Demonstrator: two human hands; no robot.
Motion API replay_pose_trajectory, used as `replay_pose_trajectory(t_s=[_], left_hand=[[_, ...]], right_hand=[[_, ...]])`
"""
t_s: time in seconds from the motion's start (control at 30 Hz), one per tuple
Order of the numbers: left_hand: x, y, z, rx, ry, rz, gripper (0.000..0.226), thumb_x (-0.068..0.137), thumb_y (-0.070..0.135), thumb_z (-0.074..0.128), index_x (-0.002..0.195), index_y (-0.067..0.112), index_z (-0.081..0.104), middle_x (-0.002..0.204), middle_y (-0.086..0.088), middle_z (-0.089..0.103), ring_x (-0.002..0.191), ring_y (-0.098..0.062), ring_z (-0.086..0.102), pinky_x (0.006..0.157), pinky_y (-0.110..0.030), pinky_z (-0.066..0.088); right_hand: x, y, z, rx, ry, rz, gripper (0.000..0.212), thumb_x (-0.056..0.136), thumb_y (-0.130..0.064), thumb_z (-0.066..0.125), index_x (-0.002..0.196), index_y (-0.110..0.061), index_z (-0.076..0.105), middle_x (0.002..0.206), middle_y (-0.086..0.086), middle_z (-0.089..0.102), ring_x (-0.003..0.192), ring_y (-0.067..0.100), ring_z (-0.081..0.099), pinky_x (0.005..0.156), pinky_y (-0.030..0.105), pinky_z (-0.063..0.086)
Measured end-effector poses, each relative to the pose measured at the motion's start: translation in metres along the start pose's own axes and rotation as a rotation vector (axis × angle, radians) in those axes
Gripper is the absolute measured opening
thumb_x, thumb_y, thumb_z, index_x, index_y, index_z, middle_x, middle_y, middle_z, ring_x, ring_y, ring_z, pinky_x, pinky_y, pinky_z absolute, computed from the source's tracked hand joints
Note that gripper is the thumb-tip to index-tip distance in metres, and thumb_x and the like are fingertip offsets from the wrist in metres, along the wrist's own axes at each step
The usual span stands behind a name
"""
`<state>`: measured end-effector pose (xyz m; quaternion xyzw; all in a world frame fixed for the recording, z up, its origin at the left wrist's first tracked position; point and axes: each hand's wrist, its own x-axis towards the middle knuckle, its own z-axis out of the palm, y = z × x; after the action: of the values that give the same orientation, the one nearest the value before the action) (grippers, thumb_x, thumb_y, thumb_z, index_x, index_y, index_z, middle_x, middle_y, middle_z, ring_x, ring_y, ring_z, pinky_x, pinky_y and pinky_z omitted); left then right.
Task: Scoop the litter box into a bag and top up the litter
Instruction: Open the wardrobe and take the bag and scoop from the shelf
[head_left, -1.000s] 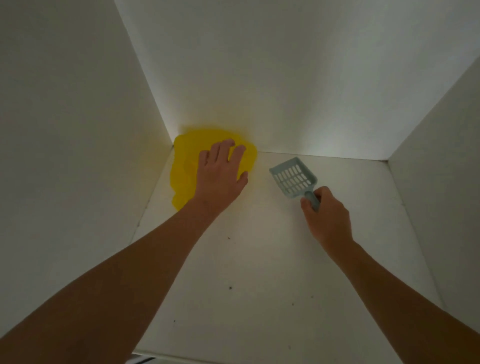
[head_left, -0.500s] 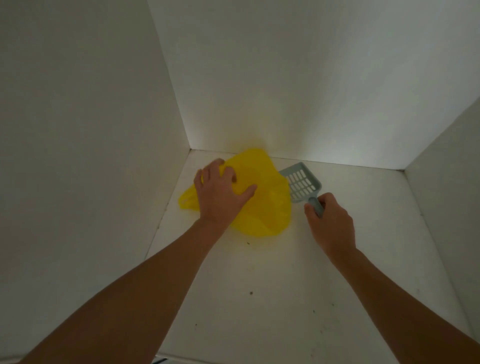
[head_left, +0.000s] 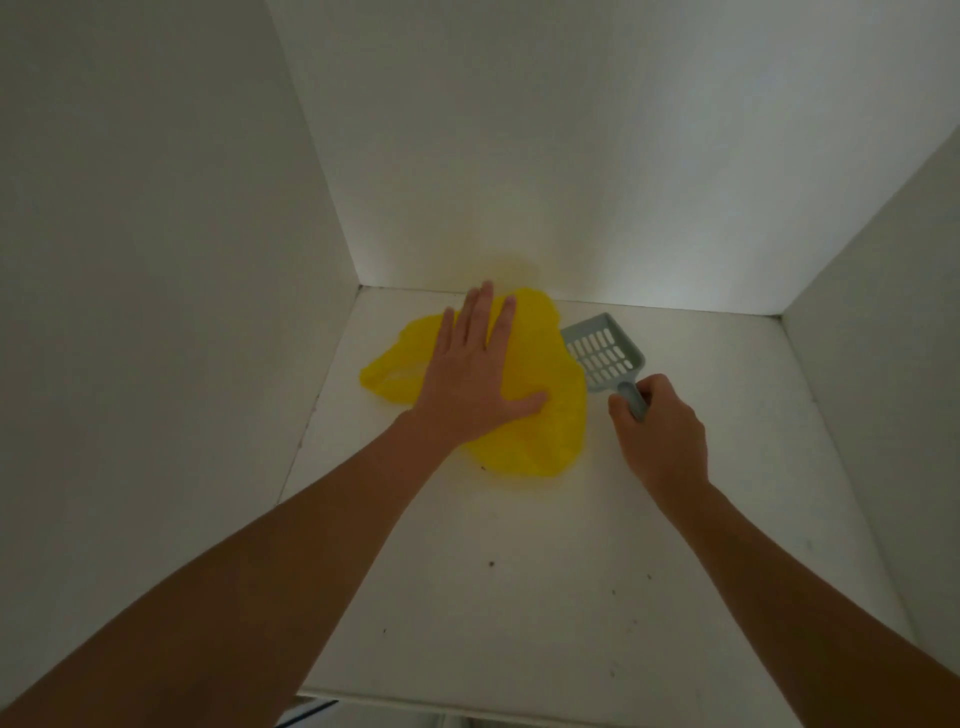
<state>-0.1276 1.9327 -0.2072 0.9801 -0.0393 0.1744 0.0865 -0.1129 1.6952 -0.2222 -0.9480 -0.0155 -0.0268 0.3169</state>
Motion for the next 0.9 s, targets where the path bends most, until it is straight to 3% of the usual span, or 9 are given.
replay_pose_trajectory(t_s=[0.07, 0.23, 0.33, 0.4, 0.57, 0.63, 0.73, 0.8, 0.9], left_hand=[[0.01, -0.004, -0.005, -0.144, 0.02, -0.02, 0.091, 0.086, 0.07, 0.031, 0.156, 0.016, 0.012, 0.163, -0.015, 0.006, 0.151, -0.028, 0.005, 0.119, -0.053, 0.012], [0.021, -0.003, -0.006, -0.166, -0.614, -0.257, 0.137, 0.051, 0.102, 0.034, 0.15, 0.028, -0.026, 0.161, -0.012, -0.02, 0.149, -0.03, -0.015, 0.118, -0.057, -0.006], [0.008, 0.004, 0.004, -0.088, -0.746, -0.245, 0.149, 0.045, 0.097, 0.054, 0.147, 0.028, -0.031, 0.16, -0.017, -0.018, 0.149, -0.036, -0.01, 0.117, -0.06, 0.001], [-0.002, 0.01, 0.012, -0.015, -0.741, -0.239, 0.152, 0.049, 0.089, 0.064, 0.148, 0.024, -0.03, 0.161, -0.021, -0.005, 0.148, -0.039, 0.001, 0.114, -0.062, 0.012], [-0.002, 0.027, 0.019, 0.044, -0.43, -0.248, 0.129, 0.071, 0.072, 0.065, 0.153, 0.005, -0.009, 0.14, -0.015, 0.043, 0.128, -0.034, 0.042, 0.097, -0.048, 0.039], [-0.003, 0.03, 0.022, 0.056, -0.418, -0.277, 0.105, 0.08, 0.067, 0.059, 0.151, 0.004, 0.013, 0.134, -0.013, 0.052, 0.122, -0.033, 0.05, 0.097, -0.045, 0.04], [-0.011, 0.03, 0.021, 0.098, -0.408, -0.225, 0.05, 0.088, 0.056, 0.054, 0.119, 0.017, 0.054, 0.117, -0.008, 0.063, 0.11, -0.029, 0.06, 0.09, -0.038, 0.042], [-0.017, 0.032, 0.017, 0.151, -0.346, -0.18, 0.043, 0.085, 0.055, 0.057, 0.107, 0.018, 0.062, 0.115, -0.006, 0.059, 0.111, -0.028, 0.055, 0.09, -0.039, 0.04], [-0.024, 0.035, 0.01, 0.234, -0.293, -0.125, 0.048, 0.087, 0.055, 0.053, 0.115, 0.016, 0.06, 0.112, -0.005, 0.062, 0.114, -0.026, 0.053, 0.111, -0.045, 0.024]], right_hand=[[-0.002, 0.001, -0.002, -0.006, -0.002, -0.002, 0.018, 0.099, -0.035, 0.055, 0.097, -0.018, 0.052, 0.076, -0.004, 0.06, 0.061, 0.01, 0.057, 0.052, 0.024, 0.041], [-0.004, 0.003, -0.005, 0.002, -0.011, 0.021, 0.017, 0.099, -0.034, 0.055, 0.097, -0.018, 0.052, 0.077, -0.004, 0.06, 0.063, 0.01, 0.058, 0.051, 0.022, 0.039], [-0.005, 0.004, -0.006, -0.002, -0.015, 0.022, 0.017, 0.099, -0.035, 0.055, 0.098, -0.018, 0.052, 0.077, -0.005, 0.06, 0.062, 0.009, 0.058, 0.051, 0.021, 0.039], [-0.007, 0.005, -0.007, -0.002, -0.022, 0.031, 0.017, 0.099, -0.034, 0.055, 0.098, -0.018, 0.051, 0.076, -0.006, 0.059, 0.062, 0.007, 0.057, 0.05, 0.02, 0.037], [-0.009, 0.009, -0.011, -0.007, -0.022, 0.03, 0.017, 0.099, -0.034, 0.055, 0.098, -0.018, 0.052, 0.076, -0.006, 0.059, 0.062, 0.008, 0.056, 0.051, 0.02, 0.037], [-0.012, 0.01, -0.012, -0.011, -0.018, 0.032, 0.017, 0.099, -0.035, 0.055, 0.098, -0.018, 0.051, 0.076, -0.006, 0.059, 0.062, 0.008, 0.057, 0.051, 0.021, 0.038], [-0.015, 0.011, -0.017, -0.005, -0.013, 0.04, 0.017, 0.099, -0.035, 0.055, 0.097, -0.019, 0.051, 0.075, -0.005, 0.059, 0.061, 0.008, 0.057, 0.051, 0.022, 0.038], [-0.019, 0.011, -0.021, 0.012, -0.007, 0.041, 0.016, 0.099, -0.034, 0.056, 0.097, -0.019, 0.052, 0.075, -0.005, 0.059, 0.061, 0.008, 0.056, 0.05, 0.021, 0.037], [-0.027, 0.011, -0.029, 0.032, 0.008, 0.03, 0.017, 0.098, -0.035, 0.056, 0.096, -0.019, 0.052, 0.075, -0.005, 0.06, 0.061, 0.007, 0.056, 0.051, 0.021, 0.037]])
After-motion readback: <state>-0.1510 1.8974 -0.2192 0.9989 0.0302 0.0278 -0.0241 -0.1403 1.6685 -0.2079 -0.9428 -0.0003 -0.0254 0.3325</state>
